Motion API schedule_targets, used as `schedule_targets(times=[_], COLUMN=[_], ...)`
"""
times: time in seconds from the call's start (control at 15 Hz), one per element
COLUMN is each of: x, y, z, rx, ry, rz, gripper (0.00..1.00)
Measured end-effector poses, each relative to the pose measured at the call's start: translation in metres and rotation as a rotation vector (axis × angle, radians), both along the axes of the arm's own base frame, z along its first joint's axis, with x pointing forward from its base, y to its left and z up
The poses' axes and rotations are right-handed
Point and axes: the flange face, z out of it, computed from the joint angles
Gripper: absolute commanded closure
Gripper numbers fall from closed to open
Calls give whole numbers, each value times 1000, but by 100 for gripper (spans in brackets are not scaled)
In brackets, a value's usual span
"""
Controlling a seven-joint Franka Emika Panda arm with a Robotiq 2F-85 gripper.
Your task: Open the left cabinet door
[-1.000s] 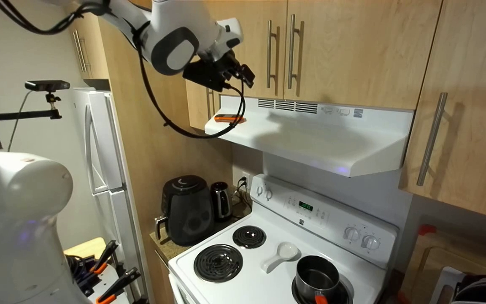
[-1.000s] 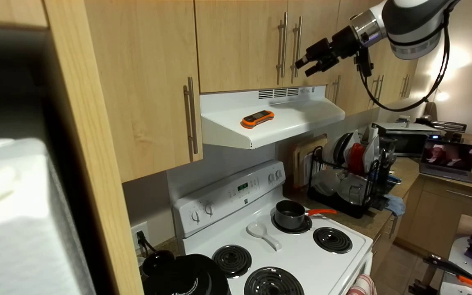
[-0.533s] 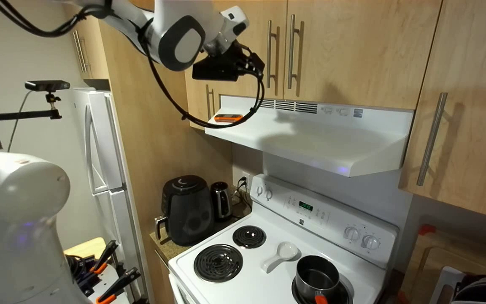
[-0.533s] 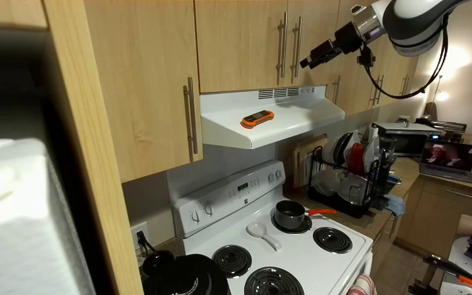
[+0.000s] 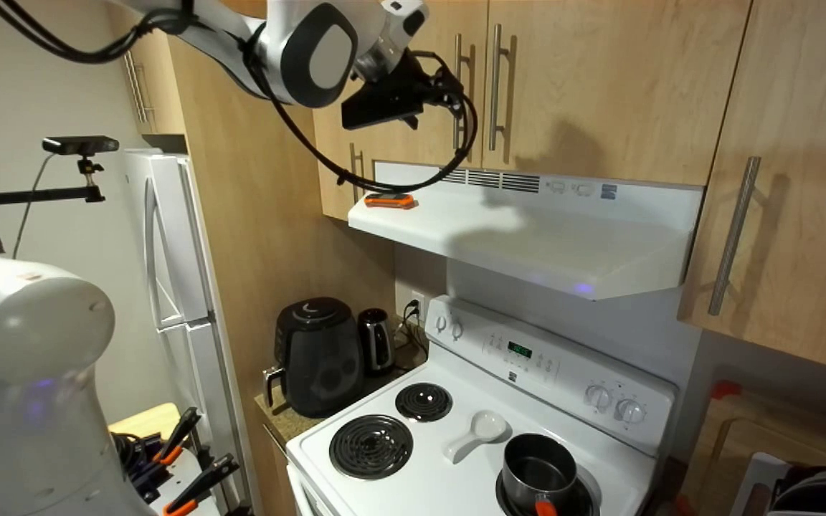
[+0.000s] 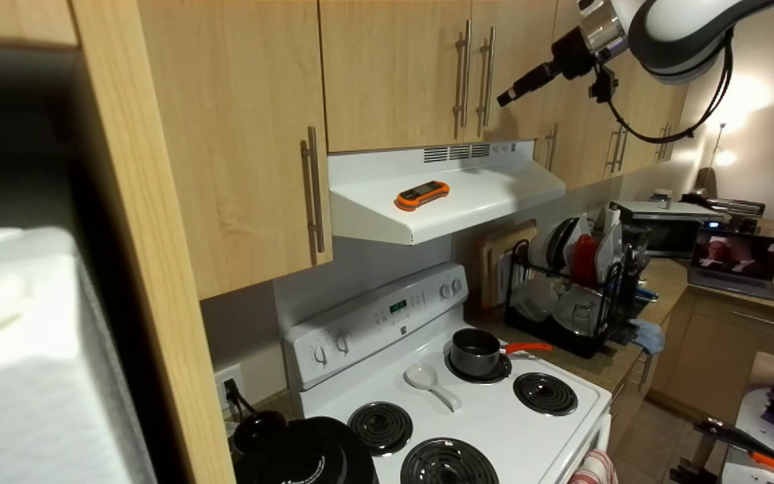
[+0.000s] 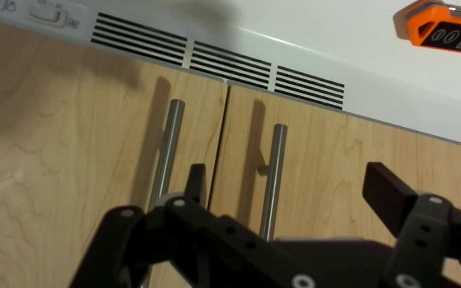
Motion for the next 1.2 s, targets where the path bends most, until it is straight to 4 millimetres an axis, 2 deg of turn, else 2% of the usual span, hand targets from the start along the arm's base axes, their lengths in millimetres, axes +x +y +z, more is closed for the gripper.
schedule_targets(times=[0.47,0.73,0.93,1.2], x=[4,8,12,17], y=[-27,-37,-35,-19], z=[21,24,24,22], rx=[-33,-28,-22,0], ry=[-52,-73,-98,-125], rz=[-40,-57,-55,-24], gripper=[0,0,0,0])
